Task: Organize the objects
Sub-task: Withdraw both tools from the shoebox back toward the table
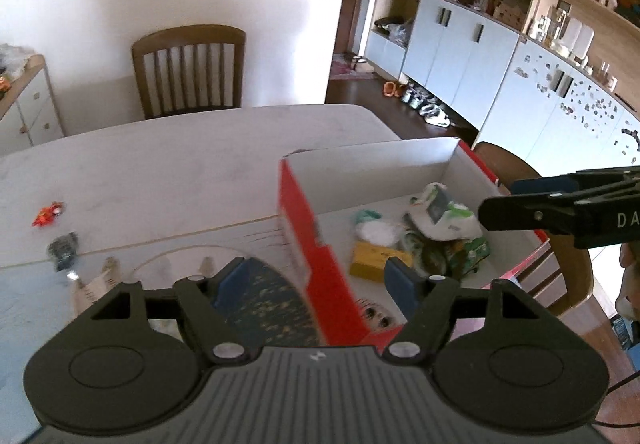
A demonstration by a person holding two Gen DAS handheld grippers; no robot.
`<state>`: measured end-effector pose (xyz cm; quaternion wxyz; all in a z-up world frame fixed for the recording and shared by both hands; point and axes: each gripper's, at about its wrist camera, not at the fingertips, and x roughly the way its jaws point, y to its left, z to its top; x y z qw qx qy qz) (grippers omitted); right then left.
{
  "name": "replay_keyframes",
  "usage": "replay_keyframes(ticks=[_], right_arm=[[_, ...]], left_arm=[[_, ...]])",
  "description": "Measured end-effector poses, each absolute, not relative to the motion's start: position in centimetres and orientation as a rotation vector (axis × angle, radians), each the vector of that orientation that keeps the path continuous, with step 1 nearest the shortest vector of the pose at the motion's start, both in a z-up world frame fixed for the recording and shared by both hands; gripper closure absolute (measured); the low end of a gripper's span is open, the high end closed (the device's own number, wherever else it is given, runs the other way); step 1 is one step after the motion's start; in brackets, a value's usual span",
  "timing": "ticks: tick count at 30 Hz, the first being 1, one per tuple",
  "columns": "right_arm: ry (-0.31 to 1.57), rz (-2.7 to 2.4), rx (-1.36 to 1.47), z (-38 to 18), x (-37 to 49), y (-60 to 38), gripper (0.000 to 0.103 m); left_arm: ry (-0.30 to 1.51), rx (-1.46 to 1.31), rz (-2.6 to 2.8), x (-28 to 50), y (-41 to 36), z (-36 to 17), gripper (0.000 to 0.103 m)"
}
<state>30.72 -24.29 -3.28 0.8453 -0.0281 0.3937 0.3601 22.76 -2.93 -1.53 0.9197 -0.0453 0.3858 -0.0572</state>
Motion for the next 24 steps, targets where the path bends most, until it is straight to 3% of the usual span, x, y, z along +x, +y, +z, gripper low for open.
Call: replay_keyframes(ticks=[2,9,24], right_arm=[[0.831,0.755,-0.061,-3.4,29.9,-23.7,0.020],[0.796,0.776,-0.058,-3.8,26.8,-20.5,0.001],[0.803,0.840,-0.178,-7.2,21.4,-11.5,0.001]], left_arm=[[0.786,-0.092,-0.121,21.8,-1.7,-1.5,0.017],[0.780,-0.077,-0.098,19.2,2.4,-1.8,0.016],[0.797,-0.108,-0.054,17.9,11.9,-4.8,0.016]])
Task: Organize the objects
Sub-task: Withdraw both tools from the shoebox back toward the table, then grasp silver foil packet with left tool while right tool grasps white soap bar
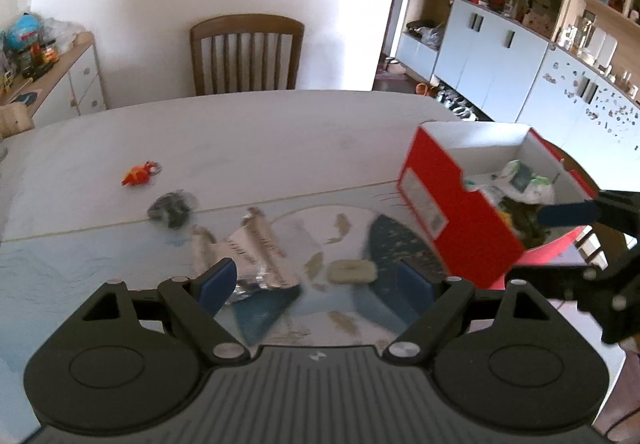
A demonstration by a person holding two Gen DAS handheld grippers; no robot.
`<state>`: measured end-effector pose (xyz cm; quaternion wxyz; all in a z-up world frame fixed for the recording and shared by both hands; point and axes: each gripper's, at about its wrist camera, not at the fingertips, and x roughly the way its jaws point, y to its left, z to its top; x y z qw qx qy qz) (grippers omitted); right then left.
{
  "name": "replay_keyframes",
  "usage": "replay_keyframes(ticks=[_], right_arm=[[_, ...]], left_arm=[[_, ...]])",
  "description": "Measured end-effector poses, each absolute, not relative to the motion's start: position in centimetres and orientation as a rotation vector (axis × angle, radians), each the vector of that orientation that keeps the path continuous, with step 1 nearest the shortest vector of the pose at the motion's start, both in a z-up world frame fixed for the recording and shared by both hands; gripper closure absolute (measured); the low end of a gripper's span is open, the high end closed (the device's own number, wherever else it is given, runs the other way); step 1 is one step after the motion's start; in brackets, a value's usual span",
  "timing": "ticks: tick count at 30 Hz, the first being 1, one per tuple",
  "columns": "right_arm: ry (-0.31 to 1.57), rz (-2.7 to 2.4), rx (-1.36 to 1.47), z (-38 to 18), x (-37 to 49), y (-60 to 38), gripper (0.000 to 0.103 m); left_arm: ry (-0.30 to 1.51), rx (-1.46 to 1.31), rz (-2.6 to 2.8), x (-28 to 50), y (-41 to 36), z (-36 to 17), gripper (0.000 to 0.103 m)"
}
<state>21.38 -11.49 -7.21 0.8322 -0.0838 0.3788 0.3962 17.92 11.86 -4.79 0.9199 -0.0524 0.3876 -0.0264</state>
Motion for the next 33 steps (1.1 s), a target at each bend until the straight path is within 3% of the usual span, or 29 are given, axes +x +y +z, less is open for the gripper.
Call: replay_keyframes(ticks=[17,33], right_arm=[[0.866,0.829,-0.344,-12.8,22.5,-3.3,0.004],[0.937,0.818,-0.475,-17.5,25.8,0.9,0.013]], left_arm=[[0.941,-0.186,-0.036,24.1,17.4,-11.5,0.016],[1.035,-0.185,0.009,29.2,17.5,-15.4,0.014]])
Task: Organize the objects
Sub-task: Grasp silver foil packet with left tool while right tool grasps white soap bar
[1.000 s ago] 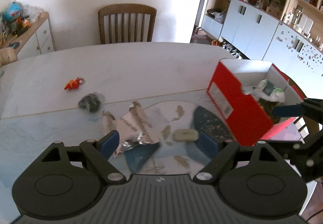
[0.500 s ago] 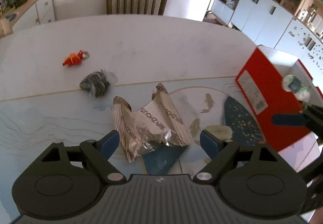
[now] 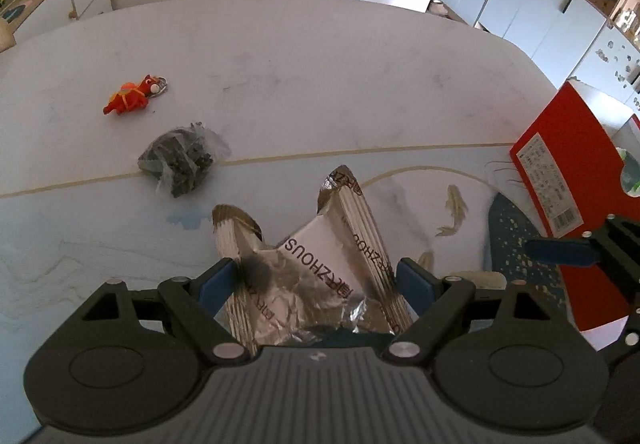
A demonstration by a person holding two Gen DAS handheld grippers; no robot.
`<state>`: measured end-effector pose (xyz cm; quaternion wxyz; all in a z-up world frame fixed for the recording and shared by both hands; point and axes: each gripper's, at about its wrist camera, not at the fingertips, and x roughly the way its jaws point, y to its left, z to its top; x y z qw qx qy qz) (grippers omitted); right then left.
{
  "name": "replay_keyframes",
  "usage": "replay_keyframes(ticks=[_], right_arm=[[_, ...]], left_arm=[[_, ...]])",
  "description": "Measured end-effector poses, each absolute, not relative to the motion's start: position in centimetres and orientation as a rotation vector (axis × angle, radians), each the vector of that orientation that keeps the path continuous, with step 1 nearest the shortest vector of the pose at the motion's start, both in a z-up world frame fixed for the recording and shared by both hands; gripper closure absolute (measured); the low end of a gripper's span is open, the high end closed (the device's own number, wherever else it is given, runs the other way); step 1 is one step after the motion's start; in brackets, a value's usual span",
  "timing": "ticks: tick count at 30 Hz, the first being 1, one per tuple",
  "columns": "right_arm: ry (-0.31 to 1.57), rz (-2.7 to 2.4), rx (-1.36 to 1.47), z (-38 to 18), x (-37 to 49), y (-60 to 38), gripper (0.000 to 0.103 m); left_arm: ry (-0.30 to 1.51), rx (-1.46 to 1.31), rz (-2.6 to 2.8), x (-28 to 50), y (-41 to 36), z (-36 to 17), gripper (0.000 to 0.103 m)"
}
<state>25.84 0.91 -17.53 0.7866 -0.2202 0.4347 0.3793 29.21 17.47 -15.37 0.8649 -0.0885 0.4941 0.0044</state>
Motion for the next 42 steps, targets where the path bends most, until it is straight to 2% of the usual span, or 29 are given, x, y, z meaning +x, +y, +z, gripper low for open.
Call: replay_keyframes(ticks=[2,10,14,17,20,23,26,28,30,42], right_arm=[[0.942,0.820,-0.486,-18.0,25.9,1.2,0.014],[0.964,0.804,-0.494,-19.5,26.8,1.7,0.026],[0.972,0.808,-0.474,-19.7,26.9,1.6,0.026],[0.978,0.810,-0.461,-19.7,27.1,1.4,0.027],[0.973,0.819,-0.463,-19.6,26.9,1.2,0.034],[0.973,0.822,-0.467,-19.4,26.7,1.2,0.045],[0.977,0.816,-0.465,-19.2,26.6,1.1,0.058],[0.981,0.806,-0.463,-19.1,26.5,1.0,0.073],[0.995,0.793,-0.449,-19.0,26.4,0.9,0.079],[1.039,0.778,-0.315,-16.5,24.0,-2.0,0.084]], left_arm=[[1.037,-0.182,0.011,29.4,17.6,-15.6,0.009],[1.026,-0.192,-0.006,29.4,18.1,-16.4,0.009],[1.013,-0.192,-0.012,29.3,18.2,-16.4,0.009],[1.006,-0.194,-0.013,29.2,18.2,-16.3,0.012],[0.998,-0.202,-0.012,28.9,18.3,-16.1,0.021],[0.996,-0.214,-0.020,28.6,18.4,-16.1,0.024],[0.991,-0.210,-0.027,28.3,18.3,-15.9,0.036],[0.993,-0.205,-0.027,28.1,18.2,-15.7,0.036],[0.994,-0.201,-0.028,27.8,18.0,-15.7,0.037],[0.999,-0.199,-0.047,24.6,16.9,-14.2,0.039]])
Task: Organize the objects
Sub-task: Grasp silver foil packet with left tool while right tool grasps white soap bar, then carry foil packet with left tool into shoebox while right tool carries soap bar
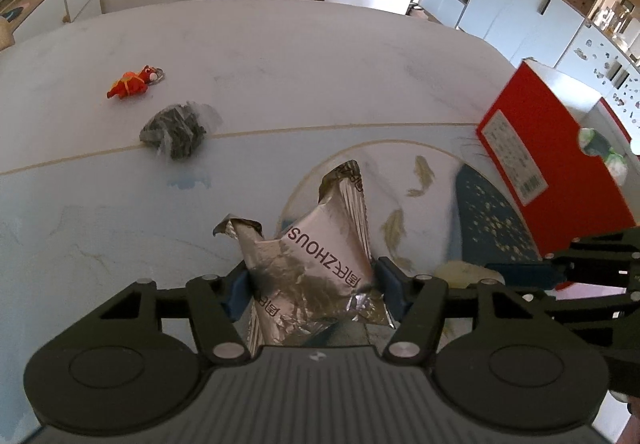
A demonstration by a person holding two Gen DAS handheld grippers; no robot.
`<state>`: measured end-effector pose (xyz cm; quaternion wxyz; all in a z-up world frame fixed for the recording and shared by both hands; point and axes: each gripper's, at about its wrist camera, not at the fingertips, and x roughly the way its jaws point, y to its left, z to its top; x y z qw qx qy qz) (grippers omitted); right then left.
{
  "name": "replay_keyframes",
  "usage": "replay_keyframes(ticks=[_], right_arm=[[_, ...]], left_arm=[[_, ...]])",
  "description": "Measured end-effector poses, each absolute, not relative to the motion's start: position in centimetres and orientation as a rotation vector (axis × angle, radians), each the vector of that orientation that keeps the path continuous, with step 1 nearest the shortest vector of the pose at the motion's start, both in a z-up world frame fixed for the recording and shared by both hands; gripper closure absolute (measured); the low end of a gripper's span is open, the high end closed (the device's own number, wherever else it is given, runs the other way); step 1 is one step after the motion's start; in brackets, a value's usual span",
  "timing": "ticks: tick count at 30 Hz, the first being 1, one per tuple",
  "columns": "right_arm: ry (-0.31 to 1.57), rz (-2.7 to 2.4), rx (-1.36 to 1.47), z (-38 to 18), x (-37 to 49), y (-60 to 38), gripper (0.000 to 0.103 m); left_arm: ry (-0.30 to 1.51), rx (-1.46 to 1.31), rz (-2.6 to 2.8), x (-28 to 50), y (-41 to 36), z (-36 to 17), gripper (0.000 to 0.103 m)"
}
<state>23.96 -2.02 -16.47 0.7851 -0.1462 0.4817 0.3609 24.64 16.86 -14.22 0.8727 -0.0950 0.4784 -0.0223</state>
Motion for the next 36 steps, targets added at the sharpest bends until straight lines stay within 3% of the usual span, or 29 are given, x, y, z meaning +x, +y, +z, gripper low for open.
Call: replay_keyframes(ticks=[18,36], right_arm=[[0.990,0.813,-0.177,-10.5,21.3,-7.9,0.084],[0.855,0.723,-0.094,-6.4,25.3,-17.8,0.084]], left_arm=[[0.973,-0.196,-0.128,20.4,12.5,-9.5,0.039],[0.908,-0.122,-0.228,23.0,2.1,-5.6,0.039]])
